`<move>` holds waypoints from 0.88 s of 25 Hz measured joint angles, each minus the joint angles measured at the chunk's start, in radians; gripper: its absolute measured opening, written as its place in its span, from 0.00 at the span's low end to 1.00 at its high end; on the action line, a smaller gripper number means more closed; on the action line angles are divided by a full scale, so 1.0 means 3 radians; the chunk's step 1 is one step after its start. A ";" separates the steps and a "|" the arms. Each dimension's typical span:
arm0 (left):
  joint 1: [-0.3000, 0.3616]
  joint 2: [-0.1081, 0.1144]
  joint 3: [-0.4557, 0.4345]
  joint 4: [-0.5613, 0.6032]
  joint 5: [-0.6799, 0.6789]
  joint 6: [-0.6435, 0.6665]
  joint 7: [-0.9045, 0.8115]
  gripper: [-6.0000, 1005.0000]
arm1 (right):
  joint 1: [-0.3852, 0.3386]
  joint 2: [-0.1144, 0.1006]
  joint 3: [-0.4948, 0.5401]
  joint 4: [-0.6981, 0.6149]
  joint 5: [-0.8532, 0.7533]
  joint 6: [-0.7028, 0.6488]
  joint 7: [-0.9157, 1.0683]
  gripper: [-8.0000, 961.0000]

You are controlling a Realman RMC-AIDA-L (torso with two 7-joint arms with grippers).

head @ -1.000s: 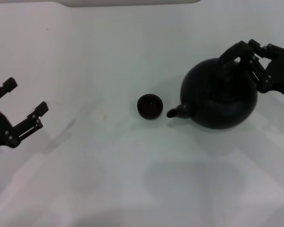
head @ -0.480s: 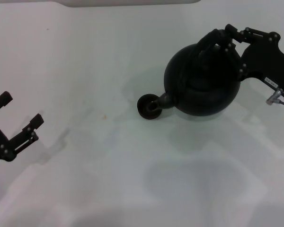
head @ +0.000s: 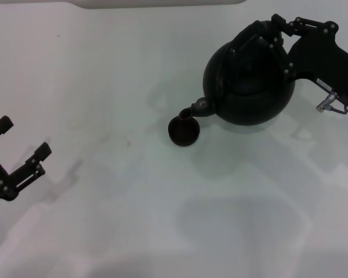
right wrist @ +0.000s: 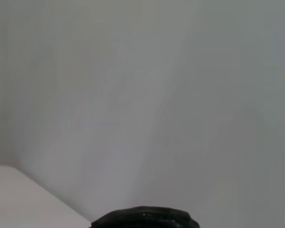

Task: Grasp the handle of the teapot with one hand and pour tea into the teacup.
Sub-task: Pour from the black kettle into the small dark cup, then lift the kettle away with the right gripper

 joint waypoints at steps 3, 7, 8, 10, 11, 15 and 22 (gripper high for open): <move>0.0000 0.0006 -0.0003 0.0001 -0.0005 0.0000 0.0001 0.86 | 0.0000 0.0003 -0.0019 -0.0040 0.0045 0.0122 -0.0122 0.20; -0.0001 0.0007 -0.0010 0.0001 -0.0010 0.0001 0.0002 0.86 | 0.0019 0.0005 -0.0058 -0.0052 0.0118 0.0231 -0.0224 0.19; -0.0005 0.0006 -0.0012 0.0000 -0.0011 0.0001 0.0004 0.86 | 0.0022 0.0005 -0.0060 -0.0054 0.0128 0.0242 -0.0232 0.19; -0.0010 0.0007 -0.0014 0.0000 -0.0011 0.0000 0.0006 0.86 | 0.0024 0.0003 -0.0065 -0.0056 0.0138 0.0246 -0.0256 0.19; -0.0013 0.0007 -0.0017 0.0000 -0.0011 0.0000 0.0006 0.86 | 0.0021 0.0002 -0.0065 -0.0061 0.0139 0.0248 -0.0275 0.18; -0.0020 0.0010 -0.0033 0.0001 -0.0014 0.0001 0.0006 0.86 | 0.0005 0.0001 -0.0071 -0.0099 0.0140 0.0287 -0.0337 0.18; -0.0030 0.0012 -0.0068 0.0001 0.0004 0.0001 0.0006 0.86 | -0.0088 -0.0010 -0.0175 -0.0250 0.0139 0.0396 -0.0465 0.18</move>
